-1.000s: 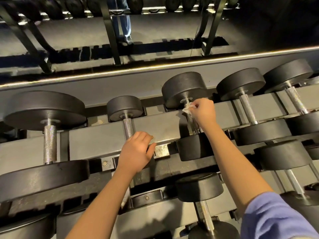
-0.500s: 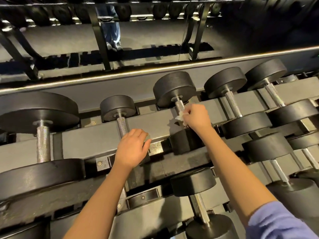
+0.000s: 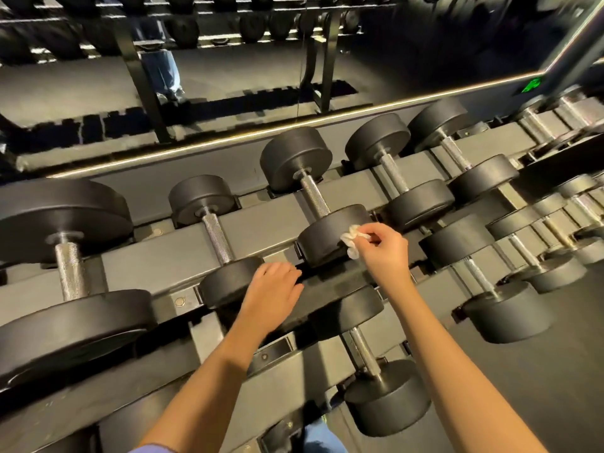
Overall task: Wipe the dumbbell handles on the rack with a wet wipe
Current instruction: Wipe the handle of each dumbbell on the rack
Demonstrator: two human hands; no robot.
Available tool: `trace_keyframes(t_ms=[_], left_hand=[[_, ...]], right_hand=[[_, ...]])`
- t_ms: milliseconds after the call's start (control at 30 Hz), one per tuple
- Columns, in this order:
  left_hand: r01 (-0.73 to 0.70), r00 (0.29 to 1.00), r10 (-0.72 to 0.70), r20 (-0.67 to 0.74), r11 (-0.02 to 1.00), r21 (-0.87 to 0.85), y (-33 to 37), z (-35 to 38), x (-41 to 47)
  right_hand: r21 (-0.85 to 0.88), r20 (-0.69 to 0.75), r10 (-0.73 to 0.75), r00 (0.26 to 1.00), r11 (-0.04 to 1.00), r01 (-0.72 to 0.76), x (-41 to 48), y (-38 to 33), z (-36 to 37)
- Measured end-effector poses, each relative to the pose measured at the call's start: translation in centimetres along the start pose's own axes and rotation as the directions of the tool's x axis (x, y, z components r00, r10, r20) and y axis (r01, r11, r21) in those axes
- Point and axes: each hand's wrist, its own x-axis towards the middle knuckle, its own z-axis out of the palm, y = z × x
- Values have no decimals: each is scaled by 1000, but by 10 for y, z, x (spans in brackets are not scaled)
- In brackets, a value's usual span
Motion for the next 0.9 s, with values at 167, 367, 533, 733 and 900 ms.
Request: trace_keyframes(t_ms=[167,367,533,733,900], left_hand=[[-59,989,70,131,995,-85,34,33,-15],[-123,950,142,278,989,-83,65,71,-26],[-131,943,130,307,991,-18,84,114,-19],[-25,967,42,251,997,-74,95,168,-23],[-42,995,52,83,993,-109,94,192,-26]], right_hand=[[-11,-16,76,997,997,-76,-51,52,-9],[-89,23,329,944,941,-326,-95,140,-17],[-184,56,362,931,920,-346,-115,194,-13],[-242,147,339,929,923,-299,-123,251,9],[-232,133,228,965,953,-193,-100,276,37]])
